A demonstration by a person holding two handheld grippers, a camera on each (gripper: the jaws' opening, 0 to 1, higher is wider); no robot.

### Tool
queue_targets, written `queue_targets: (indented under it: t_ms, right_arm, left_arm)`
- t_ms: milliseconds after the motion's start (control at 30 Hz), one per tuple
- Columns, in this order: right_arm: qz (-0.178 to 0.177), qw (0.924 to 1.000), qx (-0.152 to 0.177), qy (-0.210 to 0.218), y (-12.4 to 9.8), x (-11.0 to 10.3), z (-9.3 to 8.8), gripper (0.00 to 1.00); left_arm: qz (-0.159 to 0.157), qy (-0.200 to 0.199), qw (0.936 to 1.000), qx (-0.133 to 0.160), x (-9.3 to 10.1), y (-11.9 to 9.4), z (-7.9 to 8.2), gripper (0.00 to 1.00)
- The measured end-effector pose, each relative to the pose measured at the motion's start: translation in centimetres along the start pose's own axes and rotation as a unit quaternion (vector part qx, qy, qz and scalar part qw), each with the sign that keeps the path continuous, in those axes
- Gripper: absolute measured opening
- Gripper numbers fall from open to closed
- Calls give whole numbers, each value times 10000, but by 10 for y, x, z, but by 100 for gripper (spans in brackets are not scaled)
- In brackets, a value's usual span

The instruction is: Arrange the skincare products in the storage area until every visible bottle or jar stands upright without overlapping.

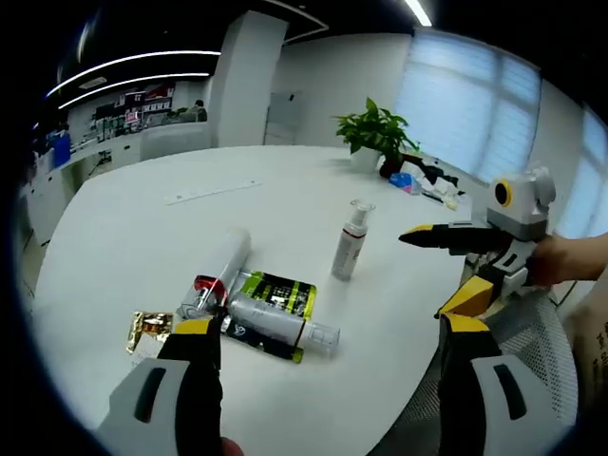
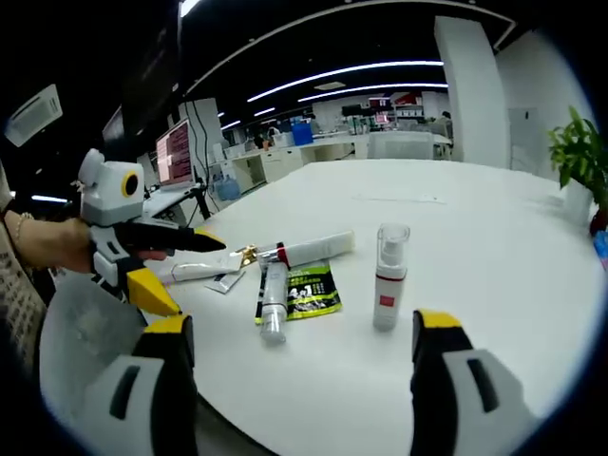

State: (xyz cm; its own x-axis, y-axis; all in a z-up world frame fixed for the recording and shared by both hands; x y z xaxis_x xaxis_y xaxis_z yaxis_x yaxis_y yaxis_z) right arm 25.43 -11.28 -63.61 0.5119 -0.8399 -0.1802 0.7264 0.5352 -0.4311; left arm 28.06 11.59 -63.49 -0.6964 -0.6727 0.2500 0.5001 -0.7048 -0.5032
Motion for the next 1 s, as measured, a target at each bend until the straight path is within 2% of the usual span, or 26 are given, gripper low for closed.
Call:
queue_targets:
  t_ms: [133,333,500,567,667,900,1000]
  right_arm:
    - [169,9997,-53,-139,-1,-14,4,100]
    - [203,9998,-90,5,-2,-22,4,100]
    - [252,9992,-251,-189,-5,-28,-1,100]
    - [225,9987,-260,-372,-5,-26,1,100]
    - [290,9942,-513,-896,-4,-22,4,100]
    - [349,9881,-534,-1399,4,-13,28,100]
    - [453,9817,-558,-1763,15,-10,45,100]
  left_arm:
    - [57,-177,9998,12,-1,-19,-10,97]
    - [526,-403,9978,-1,-10,-48,-24,97]
    - [762,-610,9952,110,-17,-70,-29,97]
    - [873,-607,9943,123,-20,-78,-32,97]
    - [1049,-491,9933,38,-23,-84,-39,97]
    - [1133,-581,9918,146,-26,-86,-44,97]
    - [1171,-550,9914,203,-27,-87,-45,97]
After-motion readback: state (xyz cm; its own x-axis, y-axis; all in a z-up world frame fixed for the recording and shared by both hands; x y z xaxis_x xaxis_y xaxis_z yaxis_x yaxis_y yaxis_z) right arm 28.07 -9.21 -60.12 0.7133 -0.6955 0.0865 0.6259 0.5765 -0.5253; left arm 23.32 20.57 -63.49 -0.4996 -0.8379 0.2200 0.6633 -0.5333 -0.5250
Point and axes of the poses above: the point that each gripper's makers call its tool centre point, and the gripper's own axes: y roughly forward along the fingers, x roughly to its right, z roughly out of its top, the point moved 9 cm from there along -y, roughly backward along the fingers, and after that the axes turned 1 degree about -x, right-handed, at the moved point
